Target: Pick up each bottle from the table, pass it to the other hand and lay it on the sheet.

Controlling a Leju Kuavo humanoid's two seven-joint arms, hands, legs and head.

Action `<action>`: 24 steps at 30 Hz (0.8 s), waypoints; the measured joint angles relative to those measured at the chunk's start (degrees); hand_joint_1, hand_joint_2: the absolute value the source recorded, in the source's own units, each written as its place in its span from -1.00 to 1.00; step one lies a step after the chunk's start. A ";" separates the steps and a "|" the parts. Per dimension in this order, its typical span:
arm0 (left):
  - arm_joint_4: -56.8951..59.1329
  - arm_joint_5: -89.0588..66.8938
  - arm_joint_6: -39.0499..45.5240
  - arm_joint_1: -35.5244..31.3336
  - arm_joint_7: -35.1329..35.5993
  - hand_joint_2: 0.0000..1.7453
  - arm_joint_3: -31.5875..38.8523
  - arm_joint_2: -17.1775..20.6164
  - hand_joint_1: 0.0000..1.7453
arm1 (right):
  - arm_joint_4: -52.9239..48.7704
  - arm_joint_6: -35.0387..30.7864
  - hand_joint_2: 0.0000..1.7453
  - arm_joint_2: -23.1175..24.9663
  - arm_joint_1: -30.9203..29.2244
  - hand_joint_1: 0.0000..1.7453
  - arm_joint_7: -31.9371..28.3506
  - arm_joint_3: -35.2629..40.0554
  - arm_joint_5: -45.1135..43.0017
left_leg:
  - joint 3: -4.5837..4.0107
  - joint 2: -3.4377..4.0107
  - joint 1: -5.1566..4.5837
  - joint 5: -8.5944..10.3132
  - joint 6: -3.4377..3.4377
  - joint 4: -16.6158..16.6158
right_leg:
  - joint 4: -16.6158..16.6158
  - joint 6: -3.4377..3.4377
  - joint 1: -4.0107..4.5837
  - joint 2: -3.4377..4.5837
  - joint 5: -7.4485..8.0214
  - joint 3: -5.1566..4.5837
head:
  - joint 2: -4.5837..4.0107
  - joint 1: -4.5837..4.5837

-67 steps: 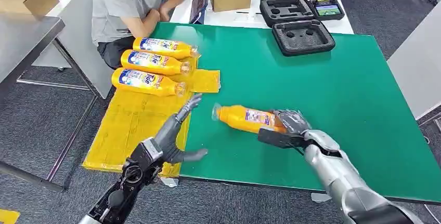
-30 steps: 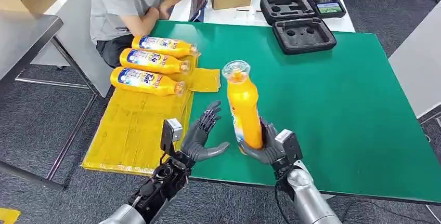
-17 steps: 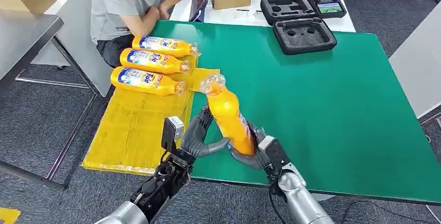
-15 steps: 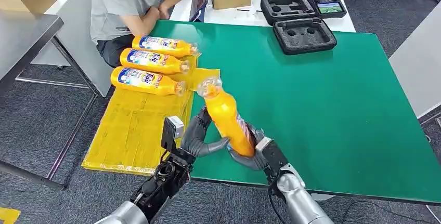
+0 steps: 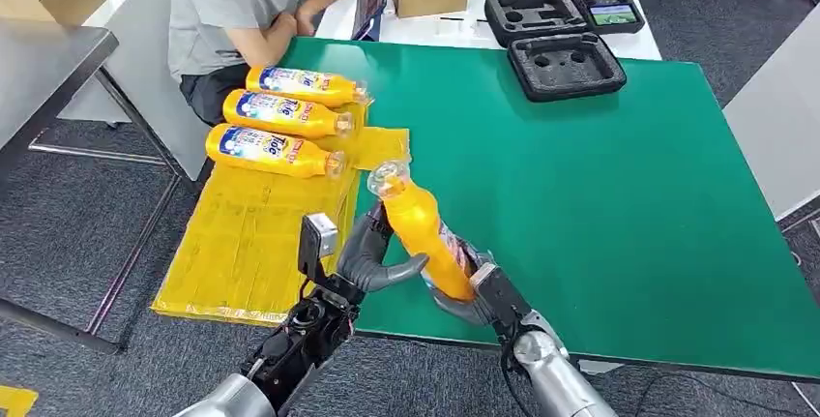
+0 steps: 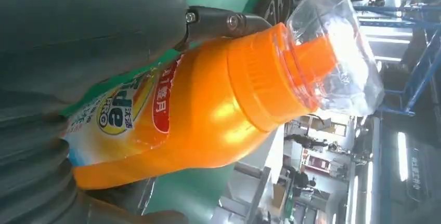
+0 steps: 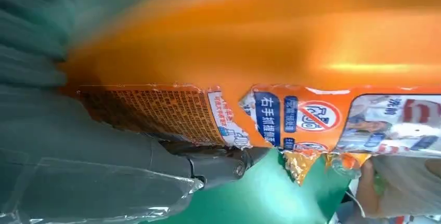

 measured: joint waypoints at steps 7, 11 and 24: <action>2.71 -0.75 -0.75 -1.12 0.22 1.00 -1.99 -0.09 -1.00 | 1.01 -1.25 1.00 0.13 -0.23 1.00 0.00 0.37 -0.04 | -0.01 -0.01 0.00 0.00 0.00 0.00 | 0.00 0.00 0.00 0.00 0.00 0.00 | 0.00 0.02; 4.48 -1.40 -0.11 -2.14 0.26 1.00 -2.93 -0.22 -1.00 | 1.16 -1.66 1.00 0.22 -0.55 1.00 -0.02 0.83 0.33 | -0.01 -0.01 0.00 0.00 0.00 0.00 | 0.00 0.00 0.00 0.00 0.00 0.01 | 0.00 0.02; 7.91 -1.31 3.69 -2.71 0.76 1.00 -3.50 -0.42 -1.00 | 0.94 -4.53 1.00 1.73 -1.64 1.00 0.02 5.44 2.71 | -0.02 -0.01 0.00 0.01 0.00 0.00 | 0.01 0.00 0.00 0.00 0.00 -0.01 | -0.02 0.02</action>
